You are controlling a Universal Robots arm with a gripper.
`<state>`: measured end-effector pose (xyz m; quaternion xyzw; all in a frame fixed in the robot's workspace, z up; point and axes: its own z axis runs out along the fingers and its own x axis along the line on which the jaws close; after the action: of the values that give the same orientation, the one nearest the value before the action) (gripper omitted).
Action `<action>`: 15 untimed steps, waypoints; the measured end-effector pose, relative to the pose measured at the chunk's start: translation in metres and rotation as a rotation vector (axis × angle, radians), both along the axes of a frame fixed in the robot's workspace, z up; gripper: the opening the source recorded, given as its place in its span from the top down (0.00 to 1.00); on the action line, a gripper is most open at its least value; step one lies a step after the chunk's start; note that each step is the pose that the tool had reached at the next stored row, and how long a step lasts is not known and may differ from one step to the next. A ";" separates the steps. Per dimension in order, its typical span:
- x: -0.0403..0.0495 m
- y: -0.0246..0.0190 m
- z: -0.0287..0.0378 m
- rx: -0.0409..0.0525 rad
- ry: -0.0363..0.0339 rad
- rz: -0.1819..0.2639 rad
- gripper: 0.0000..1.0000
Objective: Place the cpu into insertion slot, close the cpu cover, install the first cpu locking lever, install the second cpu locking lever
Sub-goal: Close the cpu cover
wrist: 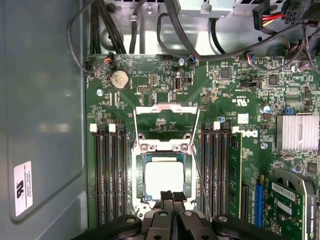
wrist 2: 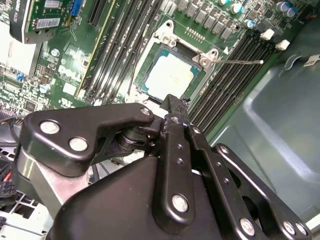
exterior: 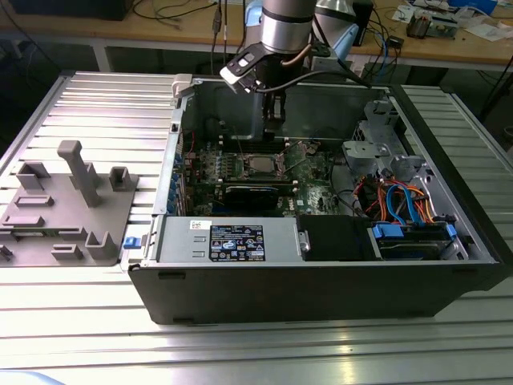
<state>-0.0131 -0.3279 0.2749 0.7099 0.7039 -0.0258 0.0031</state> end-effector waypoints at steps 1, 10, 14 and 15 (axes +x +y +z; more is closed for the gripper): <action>0.0009 0.0000 0.0000 0.0003 0.0000 0.000 0.89; 0.0146 -0.0001 0.0002 0.0214 0.0032 0.000 0.89; 0.0187 -0.0001 0.0003 0.0318 0.0038 0.000 0.89; 0.0205 -0.0001 0.0003 0.0358 0.0040 0.000 0.89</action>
<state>0.0074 -0.3280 0.2752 0.7098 0.7042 -0.0146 -0.0109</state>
